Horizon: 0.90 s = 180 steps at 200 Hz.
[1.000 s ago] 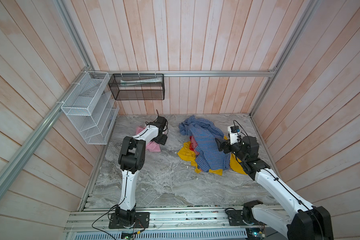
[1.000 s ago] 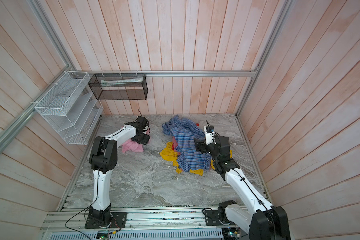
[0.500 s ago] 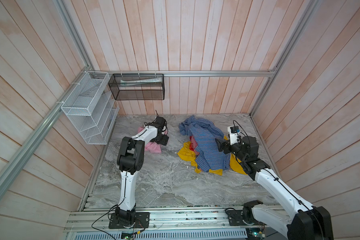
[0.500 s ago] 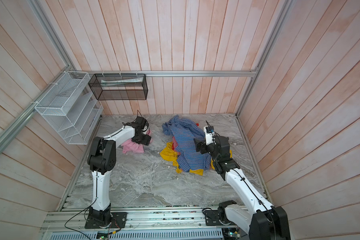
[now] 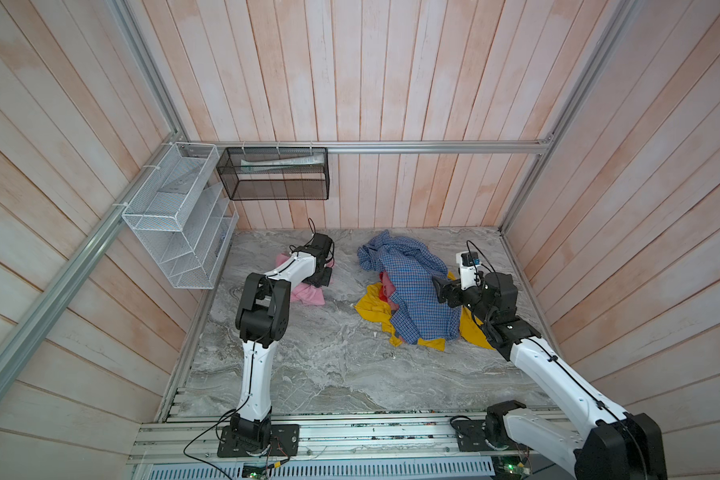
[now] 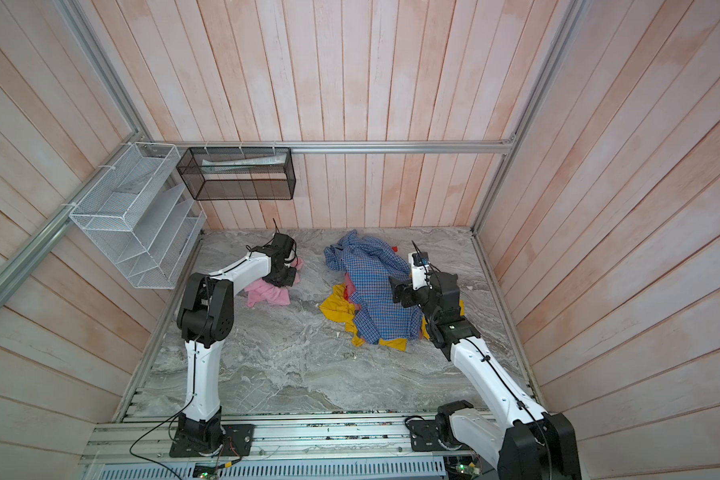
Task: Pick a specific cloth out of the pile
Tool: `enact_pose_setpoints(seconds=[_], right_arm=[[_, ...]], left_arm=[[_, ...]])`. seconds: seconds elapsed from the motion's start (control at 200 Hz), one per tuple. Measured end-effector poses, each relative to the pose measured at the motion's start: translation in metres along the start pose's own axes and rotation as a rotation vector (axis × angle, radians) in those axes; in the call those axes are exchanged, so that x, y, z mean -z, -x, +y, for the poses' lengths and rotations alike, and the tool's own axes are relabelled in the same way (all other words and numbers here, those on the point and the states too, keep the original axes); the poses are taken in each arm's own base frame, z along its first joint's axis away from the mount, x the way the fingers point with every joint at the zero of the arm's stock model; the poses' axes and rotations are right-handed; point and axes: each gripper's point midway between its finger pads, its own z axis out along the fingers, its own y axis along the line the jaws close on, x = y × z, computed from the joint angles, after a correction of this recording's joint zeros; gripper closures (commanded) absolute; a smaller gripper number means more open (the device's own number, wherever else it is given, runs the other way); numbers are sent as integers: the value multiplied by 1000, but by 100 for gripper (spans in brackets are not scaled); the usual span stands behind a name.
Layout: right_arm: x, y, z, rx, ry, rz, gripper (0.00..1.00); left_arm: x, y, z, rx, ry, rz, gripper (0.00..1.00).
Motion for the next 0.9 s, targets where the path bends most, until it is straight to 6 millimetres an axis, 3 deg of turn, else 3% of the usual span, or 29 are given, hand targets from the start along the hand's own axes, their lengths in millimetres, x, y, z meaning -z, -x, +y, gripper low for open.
enact_pose_setpoints(seconds=[0.225, 0.385, 0.495, 0.7, 0.795, 0.9], right_arm=[[1, 2, -1, 1, -9, -5, 11], [2, 3, -2, 3, -11, -12, 11], [2, 3, -1, 5, -10, -11, 11], [2, 6, -1, 10, -6, -14, 11], [1, 8, 0, 14, -4, -17, 11], [0, 8, 0, 14, -2, -14, 11]], left_arm=[[6, -3, 8, 79, -46, -28, 100], [23, -6, 37, 176, -76, -24, 100], [52, 9, 68, 263, -82, -80, 100], [109, 56, 129, 378, -46, -255, 100], [114, 65, 141, 389, -34, -278, 100], [101, 79, 143, 376, -27, -283, 100]])
